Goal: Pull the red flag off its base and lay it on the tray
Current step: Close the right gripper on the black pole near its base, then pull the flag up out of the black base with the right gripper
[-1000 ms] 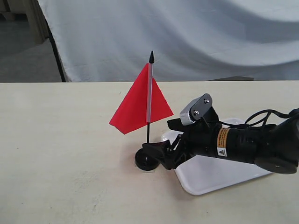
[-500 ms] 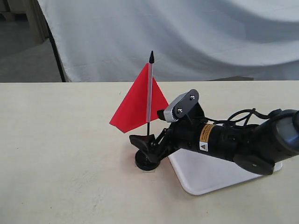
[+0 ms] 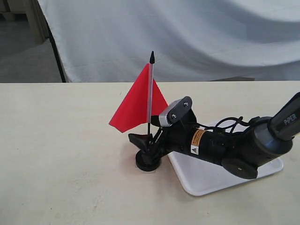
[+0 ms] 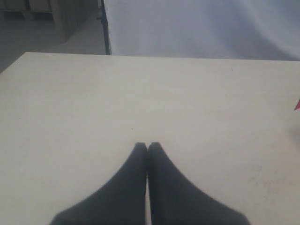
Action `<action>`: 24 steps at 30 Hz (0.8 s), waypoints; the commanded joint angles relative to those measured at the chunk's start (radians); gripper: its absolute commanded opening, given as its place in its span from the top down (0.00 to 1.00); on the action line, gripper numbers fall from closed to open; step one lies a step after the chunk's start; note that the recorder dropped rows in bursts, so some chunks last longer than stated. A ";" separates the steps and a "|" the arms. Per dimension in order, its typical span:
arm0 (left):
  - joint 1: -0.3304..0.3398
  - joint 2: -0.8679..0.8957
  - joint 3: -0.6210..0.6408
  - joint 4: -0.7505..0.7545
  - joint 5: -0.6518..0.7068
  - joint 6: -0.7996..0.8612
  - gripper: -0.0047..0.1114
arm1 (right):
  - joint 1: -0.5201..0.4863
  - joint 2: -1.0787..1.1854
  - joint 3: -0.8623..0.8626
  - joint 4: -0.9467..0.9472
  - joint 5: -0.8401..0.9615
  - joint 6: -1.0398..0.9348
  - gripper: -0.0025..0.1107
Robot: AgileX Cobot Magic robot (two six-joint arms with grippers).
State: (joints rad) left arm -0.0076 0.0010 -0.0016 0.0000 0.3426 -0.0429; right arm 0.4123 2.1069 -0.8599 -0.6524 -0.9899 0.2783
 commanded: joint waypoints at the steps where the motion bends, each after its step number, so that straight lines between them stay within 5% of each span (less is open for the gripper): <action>1: -0.009 -0.001 0.002 0.000 -0.001 0.001 0.96 | 0.000 0.000 -0.005 -0.001 -0.086 -0.035 0.98; 12: -0.009 -0.001 0.002 0.000 -0.001 0.001 0.96 | -0.005 -0.141 0.081 0.102 -0.231 0.054 0.94; 16: -0.009 -0.001 0.002 0.000 -0.001 0.001 0.96 | -0.069 -0.287 0.169 0.206 -0.231 0.248 0.97; 24: -0.009 -0.001 0.002 0.000 -0.001 0.001 0.96 | -0.263 -0.464 0.296 0.232 0.195 0.610 0.97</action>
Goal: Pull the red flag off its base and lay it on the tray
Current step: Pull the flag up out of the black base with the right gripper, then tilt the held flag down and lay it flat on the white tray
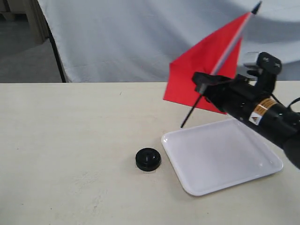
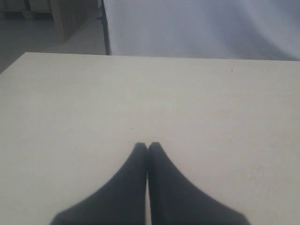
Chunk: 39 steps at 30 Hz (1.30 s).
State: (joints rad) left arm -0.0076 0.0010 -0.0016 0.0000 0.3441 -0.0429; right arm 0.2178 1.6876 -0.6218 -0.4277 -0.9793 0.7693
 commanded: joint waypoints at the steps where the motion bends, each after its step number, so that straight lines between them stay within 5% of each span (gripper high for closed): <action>1: -0.009 -0.001 0.002 0.000 -0.003 0.001 0.96 | -0.079 -0.042 0.077 0.008 0.186 0.141 0.97; 12: -0.009 -0.001 0.002 0.000 -0.003 0.001 0.96 | -0.039 0.057 0.184 0.064 0.117 0.341 0.97; 25: -0.009 -0.001 0.002 0.000 -0.003 0.001 0.96 | 0.055 0.277 0.180 0.397 0.012 0.321 0.95; 28: -0.009 -0.001 0.002 0.000 -0.003 0.001 0.96 | 0.055 0.310 0.180 0.397 -0.033 0.321 0.85; 35: -0.009 -0.001 0.002 0.000 -0.003 0.001 0.96 | 0.055 0.318 0.180 0.393 -0.060 0.283 0.40; 39: -0.009 -0.001 0.002 0.000 -0.003 0.001 0.96 | 0.055 0.318 0.180 0.356 -0.061 0.282 0.34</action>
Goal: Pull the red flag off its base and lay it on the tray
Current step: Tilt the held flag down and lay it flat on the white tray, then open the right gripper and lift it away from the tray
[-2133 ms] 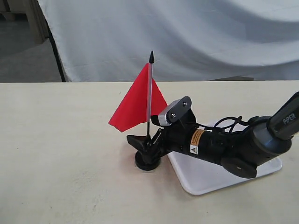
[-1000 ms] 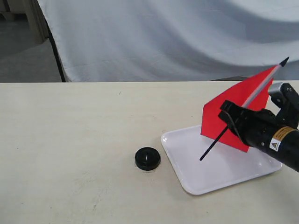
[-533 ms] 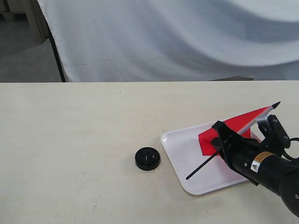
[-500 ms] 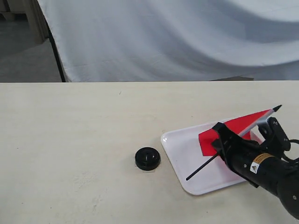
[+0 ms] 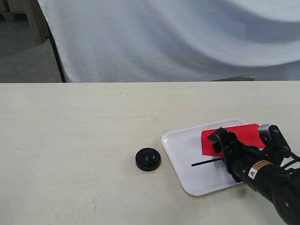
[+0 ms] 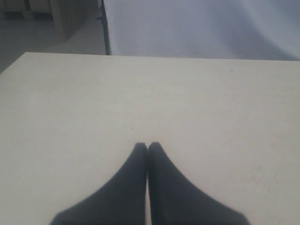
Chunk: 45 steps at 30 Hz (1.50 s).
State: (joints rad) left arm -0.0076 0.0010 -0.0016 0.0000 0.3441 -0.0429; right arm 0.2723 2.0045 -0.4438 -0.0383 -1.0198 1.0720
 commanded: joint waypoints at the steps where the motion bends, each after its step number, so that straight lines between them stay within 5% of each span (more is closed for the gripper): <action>1: -0.009 -0.001 0.002 0.000 -0.003 0.001 0.96 | 0.000 0.001 0.002 -0.041 -0.021 -0.020 0.34; 10: -0.009 -0.001 0.002 0.000 -0.003 0.001 0.96 | 0.000 -0.025 0.002 -0.117 0.029 -0.020 0.34; 38: -0.009 -0.001 0.002 0.000 -0.003 0.001 0.96 | 0.000 -0.349 -0.128 -0.304 0.699 -0.170 0.34; 42: -0.009 -0.001 0.002 0.000 -0.003 0.001 0.96 | 0.000 -0.419 -0.208 -0.529 0.915 -0.251 0.50; 43: -0.009 -0.001 0.002 0.000 -0.003 0.001 0.96 | 0.000 -0.440 -0.221 -0.584 1.003 -0.251 0.59; 44: -0.009 -0.001 0.002 0.000 -0.003 0.001 0.96 | 0.010 -0.474 -0.242 -0.704 1.204 -0.273 0.83; 45: -0.009 -0.001 0.002 0.000 -0.003 0.001 0.96 | 0.011 -0.485 -0.249 -0.739 1.280 -0.306 0.94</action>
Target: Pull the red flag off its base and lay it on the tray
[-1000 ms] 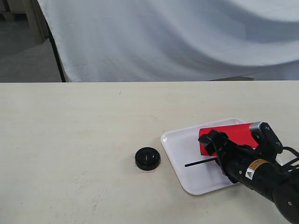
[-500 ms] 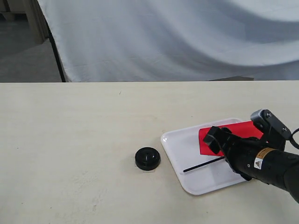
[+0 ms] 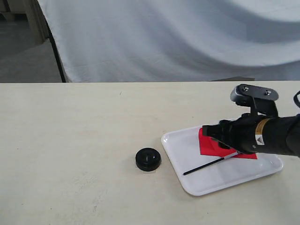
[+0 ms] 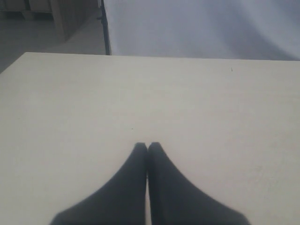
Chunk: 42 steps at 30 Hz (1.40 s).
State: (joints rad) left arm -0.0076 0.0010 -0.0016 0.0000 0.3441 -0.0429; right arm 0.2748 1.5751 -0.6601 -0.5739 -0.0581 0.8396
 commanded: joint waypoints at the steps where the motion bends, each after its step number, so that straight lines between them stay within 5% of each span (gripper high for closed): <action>1: -0.009 -0.001 0.002 0.000 -0.003 0.001 0.96 | 0.008 -0.067 -0.037 -0.239 0.489 -0.173 0.97; 4: -0.009 -0.001 0.002 0.000 -0.003 0.001 0.96 | 0.006 -0.052 -0.065 -0.211 0.714 -0.291 0.98; 8: -0.009 -0.001 0.002 0.000 -0.003 0.001 0.96 | -0.026 -0.016 -0.213 0.275 0.881 -0.692 0.98; 13: -0.009 -0.001 0.002 0.000 -0.003 0.001 0.96 | -0.258 -0.147 -0.229 0.649 0.899 -0.913 0.98; 16: -0.009 -0.001 0.002 0.000 -0.003 0.001 0.96 | -0.345 -0.295 -0.133 0.652 0.698 -0.915 0.98; 21: -0.009 -0.001 0.002 0.000 -0.003 0.001 0.96 | -0.355 -0.457 0.039 0.631 0.396 -0.900 0.98; 42: -0.009 -0.001 0.002 0.000 -0.003 0.001 0.96 | -0.353 -1.174 0.349 0.664 0.001 -0.851 0.98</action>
State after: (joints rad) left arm -0.0076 0.0010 -0.0016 0.0000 0.3441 -0.0429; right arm -0.0731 0.4906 -0.3637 0.0891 0.0140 -0.0112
